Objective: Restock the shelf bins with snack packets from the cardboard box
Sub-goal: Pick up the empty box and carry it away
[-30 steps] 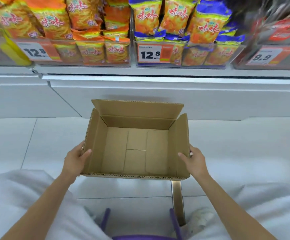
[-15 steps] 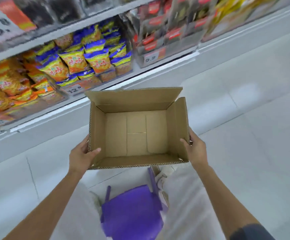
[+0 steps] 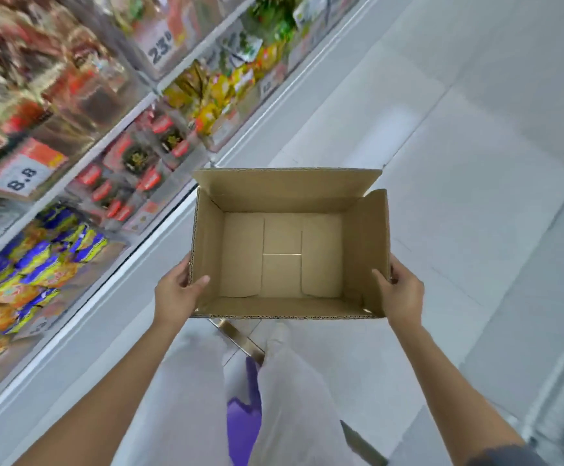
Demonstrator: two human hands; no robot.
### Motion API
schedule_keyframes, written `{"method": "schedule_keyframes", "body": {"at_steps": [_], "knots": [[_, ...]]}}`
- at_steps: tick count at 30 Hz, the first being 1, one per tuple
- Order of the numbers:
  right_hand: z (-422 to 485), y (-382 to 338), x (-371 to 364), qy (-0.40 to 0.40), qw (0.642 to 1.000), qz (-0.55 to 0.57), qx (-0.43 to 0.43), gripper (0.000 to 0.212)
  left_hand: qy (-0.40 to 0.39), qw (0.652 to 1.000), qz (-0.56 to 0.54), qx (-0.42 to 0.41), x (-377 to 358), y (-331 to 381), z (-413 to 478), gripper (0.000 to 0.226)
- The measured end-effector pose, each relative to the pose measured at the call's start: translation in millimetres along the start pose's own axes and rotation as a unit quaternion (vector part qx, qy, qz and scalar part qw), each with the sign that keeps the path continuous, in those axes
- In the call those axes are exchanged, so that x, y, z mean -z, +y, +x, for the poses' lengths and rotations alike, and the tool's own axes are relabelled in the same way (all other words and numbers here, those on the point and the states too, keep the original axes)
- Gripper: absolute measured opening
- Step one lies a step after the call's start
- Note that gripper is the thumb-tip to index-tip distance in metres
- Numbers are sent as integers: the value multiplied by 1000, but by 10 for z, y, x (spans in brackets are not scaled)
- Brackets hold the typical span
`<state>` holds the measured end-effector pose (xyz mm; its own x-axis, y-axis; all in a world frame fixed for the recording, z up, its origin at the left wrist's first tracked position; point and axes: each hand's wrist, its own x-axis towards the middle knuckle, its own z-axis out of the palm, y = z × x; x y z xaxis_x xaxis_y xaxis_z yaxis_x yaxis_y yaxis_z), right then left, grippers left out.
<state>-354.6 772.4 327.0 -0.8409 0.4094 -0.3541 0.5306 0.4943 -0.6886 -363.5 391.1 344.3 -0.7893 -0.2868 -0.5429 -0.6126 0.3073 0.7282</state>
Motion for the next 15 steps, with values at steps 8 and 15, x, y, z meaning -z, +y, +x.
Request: {"method": "schedule_keyframes", "body": {"at_steps": [8,15], "knots": [[1033,-156,734,78,993,69,-52,34,-74,994,38,-74,-918,1589,857,65],[2307,-599,1182,112,983,115,-91,29,-103,985,94,-104,-1771,3045,1959,63]]}}
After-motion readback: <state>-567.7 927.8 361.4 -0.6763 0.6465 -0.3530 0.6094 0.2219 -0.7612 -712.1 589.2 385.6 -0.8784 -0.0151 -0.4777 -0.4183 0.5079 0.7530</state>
